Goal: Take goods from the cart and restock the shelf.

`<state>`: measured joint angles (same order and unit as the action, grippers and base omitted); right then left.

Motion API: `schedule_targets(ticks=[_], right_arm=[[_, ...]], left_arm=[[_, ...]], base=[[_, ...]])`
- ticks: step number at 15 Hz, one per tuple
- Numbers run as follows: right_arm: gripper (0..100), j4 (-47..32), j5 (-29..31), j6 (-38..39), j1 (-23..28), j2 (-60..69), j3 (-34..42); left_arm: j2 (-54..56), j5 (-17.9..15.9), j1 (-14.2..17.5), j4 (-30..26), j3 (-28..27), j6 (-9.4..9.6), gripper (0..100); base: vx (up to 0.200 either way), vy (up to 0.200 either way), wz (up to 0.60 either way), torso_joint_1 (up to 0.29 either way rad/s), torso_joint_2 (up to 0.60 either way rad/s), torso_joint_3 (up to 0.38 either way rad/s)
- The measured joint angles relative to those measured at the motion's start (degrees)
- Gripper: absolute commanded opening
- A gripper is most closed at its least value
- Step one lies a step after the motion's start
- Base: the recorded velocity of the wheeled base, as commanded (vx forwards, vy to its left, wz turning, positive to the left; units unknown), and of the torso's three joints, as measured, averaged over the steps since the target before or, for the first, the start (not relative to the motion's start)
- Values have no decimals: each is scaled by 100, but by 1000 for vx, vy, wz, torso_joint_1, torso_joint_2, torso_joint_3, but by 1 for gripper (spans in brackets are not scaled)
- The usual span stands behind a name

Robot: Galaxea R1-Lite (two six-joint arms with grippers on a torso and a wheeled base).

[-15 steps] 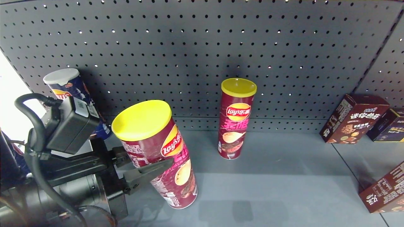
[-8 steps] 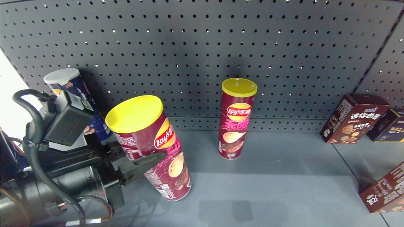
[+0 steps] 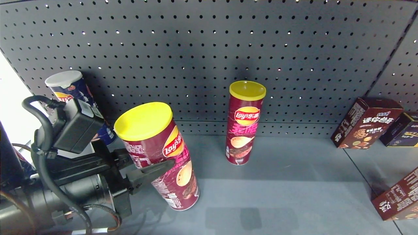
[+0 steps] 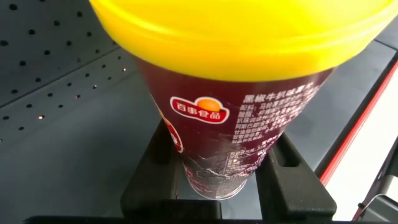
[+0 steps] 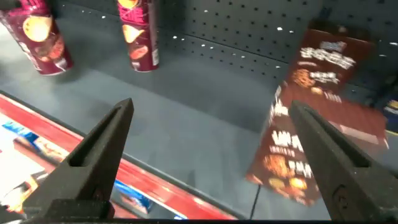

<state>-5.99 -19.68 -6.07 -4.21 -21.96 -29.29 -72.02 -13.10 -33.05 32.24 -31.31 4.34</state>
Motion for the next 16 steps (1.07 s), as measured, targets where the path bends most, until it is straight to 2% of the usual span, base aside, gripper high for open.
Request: schedule_targets(ticks=[3,8,12,16], right_arm=[[100,27,-285,-79,-179,-747,-491],[100,411,-408,-394,-962,-2325,-1232],[100,539,-341,-396,-1632,-3302,-1368],[100,591,-317,-369,-1899,-3960,-1390]], left_arm=[[-5,6,11,0,20,-2,0],[20,9,33,-1,133,-2,0],[17,9,44,0,101,-2,0],[2,9,55,-4,69,-11,0]], base=[[0,0,0,0,0,0],[0,0,0,0,0,0],[0,0,0,0,0,0],[0,0,0,0,0,0]])
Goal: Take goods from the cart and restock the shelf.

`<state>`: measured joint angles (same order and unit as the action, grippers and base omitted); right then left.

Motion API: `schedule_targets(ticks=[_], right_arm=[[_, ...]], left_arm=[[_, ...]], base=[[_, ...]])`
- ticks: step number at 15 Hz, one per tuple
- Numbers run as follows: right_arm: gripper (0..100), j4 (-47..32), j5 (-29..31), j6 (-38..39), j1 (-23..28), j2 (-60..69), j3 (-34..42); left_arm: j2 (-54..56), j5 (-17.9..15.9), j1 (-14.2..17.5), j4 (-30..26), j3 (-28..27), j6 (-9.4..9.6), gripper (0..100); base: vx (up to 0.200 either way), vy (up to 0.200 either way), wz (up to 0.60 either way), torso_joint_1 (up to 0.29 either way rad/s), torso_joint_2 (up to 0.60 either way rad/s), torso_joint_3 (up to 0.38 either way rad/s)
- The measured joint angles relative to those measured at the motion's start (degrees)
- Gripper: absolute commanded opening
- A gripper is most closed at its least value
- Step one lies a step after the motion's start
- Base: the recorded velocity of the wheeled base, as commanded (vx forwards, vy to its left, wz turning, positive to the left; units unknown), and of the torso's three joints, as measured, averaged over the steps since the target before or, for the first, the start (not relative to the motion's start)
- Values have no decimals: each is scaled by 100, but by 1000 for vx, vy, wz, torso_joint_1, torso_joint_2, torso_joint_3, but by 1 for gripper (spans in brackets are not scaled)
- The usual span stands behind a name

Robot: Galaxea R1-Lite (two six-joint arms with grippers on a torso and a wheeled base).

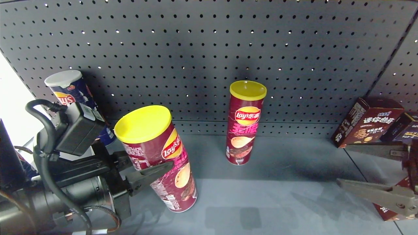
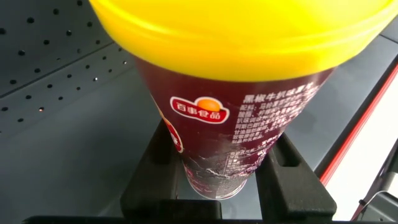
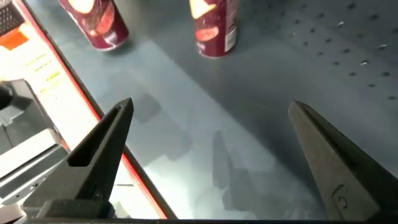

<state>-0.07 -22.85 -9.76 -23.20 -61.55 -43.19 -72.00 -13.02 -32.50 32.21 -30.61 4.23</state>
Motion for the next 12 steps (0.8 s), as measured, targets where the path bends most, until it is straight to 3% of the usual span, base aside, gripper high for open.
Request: schedule_targets(ticks=[3,5,8,12], right_arm=[[100,296,-50,13,-108,-302,41],[100,1093,-307,57,-139,-503,111],[100,1367,-402,85,-141,-896,66],[100,2336,-672,40,-163,-1449,-2]], left_arm=[[-2,0,10,0,-48,-11,0],[-13,0,52,2,-105,-11,0],[-20,0,73,2,-124,-10,0],[-20,0,83,2,-116,-11,0]], base=[[0,0,0,0,0,0],[0,0,0,0,0,0],[0,0,0,0,0,0],[0,0,0,0,0,0]])
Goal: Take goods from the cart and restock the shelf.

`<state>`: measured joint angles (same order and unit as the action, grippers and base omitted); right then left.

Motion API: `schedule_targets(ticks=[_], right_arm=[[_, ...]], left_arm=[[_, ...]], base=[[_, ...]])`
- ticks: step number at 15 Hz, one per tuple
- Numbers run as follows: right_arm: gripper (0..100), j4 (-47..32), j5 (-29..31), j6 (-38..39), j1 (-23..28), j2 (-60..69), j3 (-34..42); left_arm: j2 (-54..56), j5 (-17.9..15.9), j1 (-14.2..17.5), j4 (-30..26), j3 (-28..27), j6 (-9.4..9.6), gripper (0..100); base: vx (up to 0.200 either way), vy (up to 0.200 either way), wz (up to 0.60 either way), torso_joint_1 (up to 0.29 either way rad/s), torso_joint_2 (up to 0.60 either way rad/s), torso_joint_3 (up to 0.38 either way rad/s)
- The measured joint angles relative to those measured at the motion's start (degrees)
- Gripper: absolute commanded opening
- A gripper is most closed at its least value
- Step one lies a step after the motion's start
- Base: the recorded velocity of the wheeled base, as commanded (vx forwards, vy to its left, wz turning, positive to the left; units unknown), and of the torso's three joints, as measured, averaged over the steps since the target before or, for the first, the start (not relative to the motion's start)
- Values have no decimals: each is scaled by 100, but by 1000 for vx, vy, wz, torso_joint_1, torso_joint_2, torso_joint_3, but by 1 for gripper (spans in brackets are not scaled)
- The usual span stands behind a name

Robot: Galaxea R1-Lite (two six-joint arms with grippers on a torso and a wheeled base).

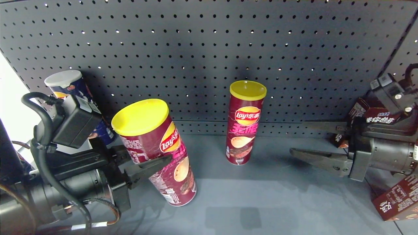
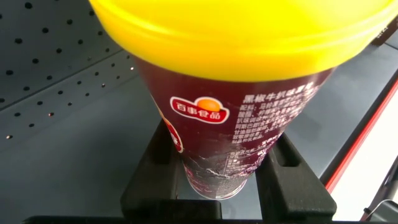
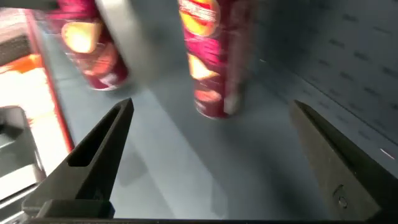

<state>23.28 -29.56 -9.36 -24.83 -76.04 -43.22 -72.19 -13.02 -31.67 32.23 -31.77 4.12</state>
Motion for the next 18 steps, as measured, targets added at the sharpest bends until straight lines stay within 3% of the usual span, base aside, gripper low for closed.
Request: schedule_targets(ticks=[3,8,18], right_arm=[[100,255,-317,-29,-57,-265,-83],[100,1558,-788,-65,-123,-850,-154],[100,1582,-768,-84,-201,-1576,-592]], left_arm=[[0,-4,-7,0,21,0,0],[0,-6,-16,0,38,0,0],[0,-9,-13,0,60,1,0]], base=[[0,0,0,0,0,0],[0,0,0,0,0,0],[0,0,0,0,0,0]])
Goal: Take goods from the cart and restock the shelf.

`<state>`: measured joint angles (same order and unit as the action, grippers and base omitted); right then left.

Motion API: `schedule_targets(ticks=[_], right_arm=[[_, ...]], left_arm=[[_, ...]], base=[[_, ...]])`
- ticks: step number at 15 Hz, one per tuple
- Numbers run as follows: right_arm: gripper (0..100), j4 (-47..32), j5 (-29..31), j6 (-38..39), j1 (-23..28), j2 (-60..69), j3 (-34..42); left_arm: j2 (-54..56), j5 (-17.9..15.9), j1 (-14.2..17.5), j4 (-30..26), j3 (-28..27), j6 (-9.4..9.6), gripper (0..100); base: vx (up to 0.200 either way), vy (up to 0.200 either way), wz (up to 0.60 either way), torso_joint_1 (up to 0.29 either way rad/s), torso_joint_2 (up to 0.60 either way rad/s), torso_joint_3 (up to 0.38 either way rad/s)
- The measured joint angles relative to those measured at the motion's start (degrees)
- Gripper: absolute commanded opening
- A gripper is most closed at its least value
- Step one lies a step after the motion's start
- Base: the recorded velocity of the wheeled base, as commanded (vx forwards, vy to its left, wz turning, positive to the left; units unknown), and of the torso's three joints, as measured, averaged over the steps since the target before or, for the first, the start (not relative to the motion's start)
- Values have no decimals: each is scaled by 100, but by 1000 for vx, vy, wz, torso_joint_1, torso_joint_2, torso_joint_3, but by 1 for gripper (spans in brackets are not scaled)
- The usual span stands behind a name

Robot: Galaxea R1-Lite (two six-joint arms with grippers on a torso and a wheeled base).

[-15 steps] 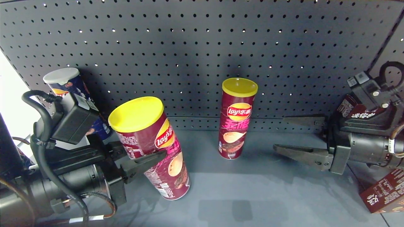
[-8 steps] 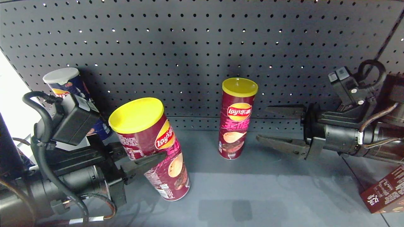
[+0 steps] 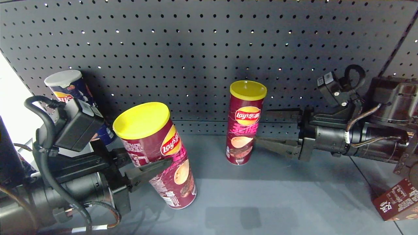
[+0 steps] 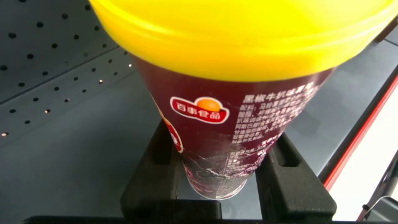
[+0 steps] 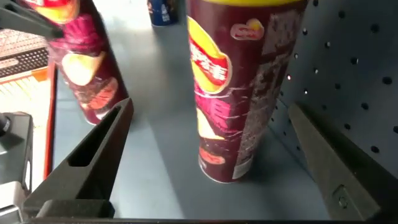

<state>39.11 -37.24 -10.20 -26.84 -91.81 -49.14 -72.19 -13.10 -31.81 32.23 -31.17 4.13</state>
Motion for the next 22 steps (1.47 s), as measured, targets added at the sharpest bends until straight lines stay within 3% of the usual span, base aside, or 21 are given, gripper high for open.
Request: schedule_targets(ticks=[22], right_arm=[[100,24,13,-279,-16,-1508,-811]], left_arm=[[-10,2,78,0,-55,-20,0]], base=[[0,0,0,0,0,0]])
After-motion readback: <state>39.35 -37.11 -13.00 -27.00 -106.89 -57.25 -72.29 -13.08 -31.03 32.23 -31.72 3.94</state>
